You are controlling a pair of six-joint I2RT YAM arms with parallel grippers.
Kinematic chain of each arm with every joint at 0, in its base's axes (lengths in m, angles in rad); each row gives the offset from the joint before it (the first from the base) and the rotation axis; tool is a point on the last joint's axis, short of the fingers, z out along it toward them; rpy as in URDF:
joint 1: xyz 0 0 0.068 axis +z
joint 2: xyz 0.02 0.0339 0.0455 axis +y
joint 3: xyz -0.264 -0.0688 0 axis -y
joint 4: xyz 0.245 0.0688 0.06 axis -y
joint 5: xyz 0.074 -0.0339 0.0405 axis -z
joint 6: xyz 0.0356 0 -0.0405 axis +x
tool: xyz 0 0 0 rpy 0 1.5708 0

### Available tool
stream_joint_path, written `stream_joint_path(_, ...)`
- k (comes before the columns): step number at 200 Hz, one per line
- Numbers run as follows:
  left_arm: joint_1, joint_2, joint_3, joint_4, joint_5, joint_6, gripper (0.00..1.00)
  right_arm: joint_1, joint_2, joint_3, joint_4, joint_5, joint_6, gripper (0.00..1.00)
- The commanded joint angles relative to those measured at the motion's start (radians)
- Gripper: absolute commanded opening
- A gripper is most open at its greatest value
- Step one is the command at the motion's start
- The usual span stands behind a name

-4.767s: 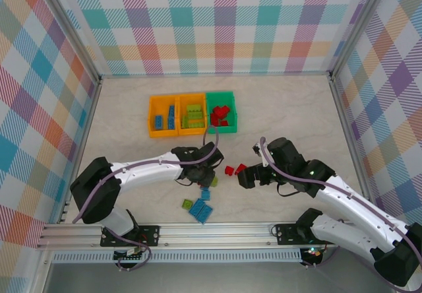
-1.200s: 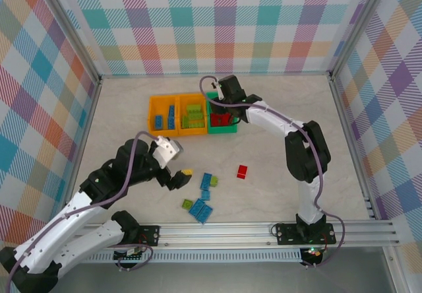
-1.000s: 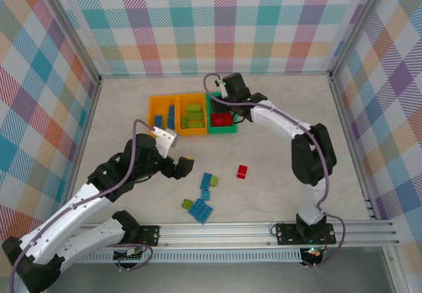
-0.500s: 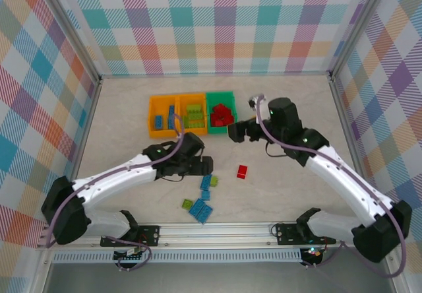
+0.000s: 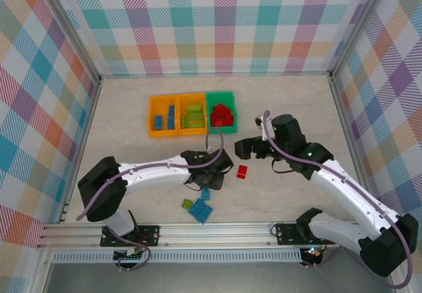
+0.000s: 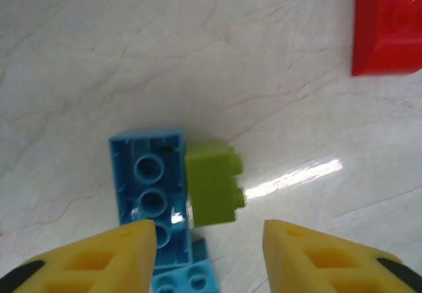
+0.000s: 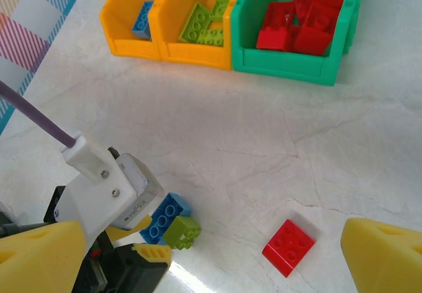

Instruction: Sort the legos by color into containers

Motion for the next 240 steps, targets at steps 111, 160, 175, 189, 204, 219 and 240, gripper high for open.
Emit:
stream_joint_path(111, -0.027, 0.148, 0.062, 0.023, -0.013, 0.0, 0.36, -0.004, -0.006, 0.002, 0.007, -0.02, 0.016, 1.0)
stream_joint_path(160, -0.04, 0.15, 0.08, 0.022, -0.03, 0.014, 0.27, -0.004, -0.006, 0.001, 0.005, -0.012, 0.011, 1.0)
stream_joint_path(175, -0.04, 0.158, 0.082, 0.024, -0.038, 0.021, 0.27, -0.004, -0.008, -0.002, 0.002, -0.012, 0.013, 1.0)
stream_joint_path(189, -0.04, 0.177, 0.084, 0.021, -0.049, 0.02, 0.27, -0.004, -0.013, -0.004, 0.002, -0.012, 0.013, 1.0)
stream_joint_path(204, -0.04, 0.192, 0.084, 0.029, -0.058, 0.018, 0.27, -0.004, -0.021, -0.004, -0.004, -0.009, 0.011, 1.0)
stream_joint_path(219, -0.04, 0.197, 0.078, 0.047, -0.064, 0.011, 0.28, -0.004, -0.03, -0.002, -0.016, -0.008, 0.01, 1.0)
stream_joint_path(240, -0.04, 0.207, 0.078, 0.06, -0.067, 0.007, 0.33, -0.003, -0.041, 0.001, -0.037, -0.006, 0.011, 1.0)
